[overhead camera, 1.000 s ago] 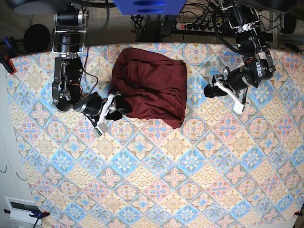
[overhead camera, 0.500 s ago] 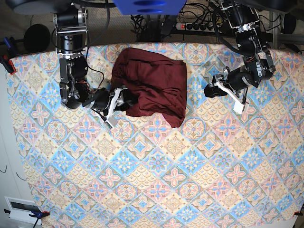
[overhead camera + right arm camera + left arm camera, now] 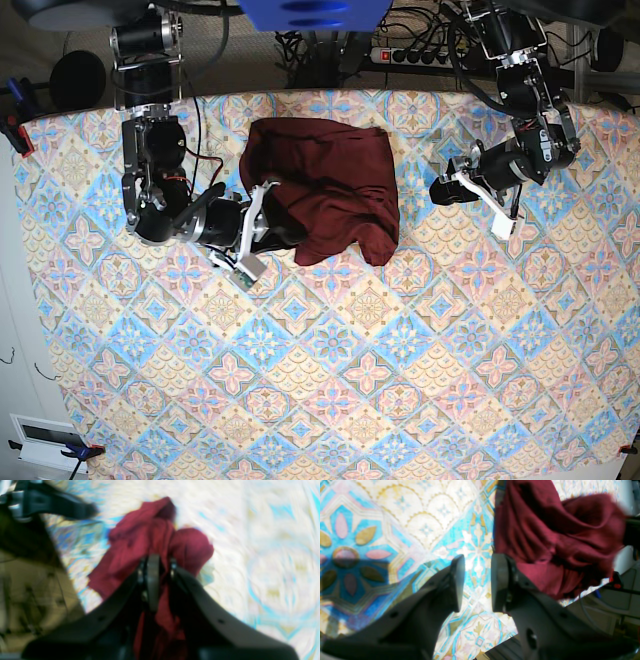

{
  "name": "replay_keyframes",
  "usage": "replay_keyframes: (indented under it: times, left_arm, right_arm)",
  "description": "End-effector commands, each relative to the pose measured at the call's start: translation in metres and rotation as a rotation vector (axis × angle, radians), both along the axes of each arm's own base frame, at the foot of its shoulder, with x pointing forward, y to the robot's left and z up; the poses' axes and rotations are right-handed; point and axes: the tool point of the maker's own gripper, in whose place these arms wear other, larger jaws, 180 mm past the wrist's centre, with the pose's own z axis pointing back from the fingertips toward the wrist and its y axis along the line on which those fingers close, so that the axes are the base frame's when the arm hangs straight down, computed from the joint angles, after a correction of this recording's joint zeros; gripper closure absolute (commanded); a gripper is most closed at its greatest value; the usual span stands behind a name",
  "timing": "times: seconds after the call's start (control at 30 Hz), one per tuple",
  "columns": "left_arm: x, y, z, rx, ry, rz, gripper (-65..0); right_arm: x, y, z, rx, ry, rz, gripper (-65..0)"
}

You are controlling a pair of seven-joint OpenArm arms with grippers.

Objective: Layout the t-shirt on the table in an organized manner, then fold the t-shirt properly
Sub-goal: 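Tuck the loose fabric edge under the bundle with the right gripper, then press and square the folded bundle with both grippers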

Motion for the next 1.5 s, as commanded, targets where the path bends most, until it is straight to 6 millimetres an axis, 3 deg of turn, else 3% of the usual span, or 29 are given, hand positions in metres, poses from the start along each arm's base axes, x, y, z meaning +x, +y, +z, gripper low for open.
replay_keyframes:
  times: [0.0, 0.1, 0.27, 0.5, 0.73, 0.83, 1.23, 1.47]
  left_arm:
    - [0.009, 0.002, 0.012, -0.002, -0.046, -0.001, -16.9]
    - [0.008, 0.002, 0.011, 0.003, -0.045, -0.001, -16.9]
    - [0.008, 0.002, 0.011, 0.003, -0.045, -0.001, -16.8]
    - [0.009, 0.002, 0.011, 0.0, -0.046, -0.001, -17.0]
    - [0.008, 0.001, 0.011, -0.003, -0.045, -0.001, -17.1]
    - [0.008, 0.0, 0.011, -0.006, -0.045, -0.001, -17.1]
    - [0.008, 0.0, 0.011, -0.008, -0.045, 0.0, -17.1]
    - [0.008, 0.0, 0.011, -0.008, -0.045, 0.0, -17.1]
  right_arm:
    - [0.002, 0.01, 0.023, 0.039, -0.069, 0.03, -2.3]
    - [-0.015, 0.027, 0.029, 0.029, -0.095, 0.103, -2.3]
    - [-0.04, 0.037, 0.013, -0.022, -0.073, 0.175, -2.6]
    - [-0.03, 0.017, -0.015, -0.234, -0.112, 0.152, -3.9]
    - [-0.03, 0.011, -0.02, -0.275, -0.12, 0.148, -15.8]
    - [-0.031, 0.008, -0.022, -0.283, -0.117, 0.146, -17.8]
    - [-0.046, 0.007, -0.016, -0.292, -0.142, 0.172, -7.7]
    - [-0.073, 0.037, -0.023, -0.283, -0.135, 0.303, -7.5]
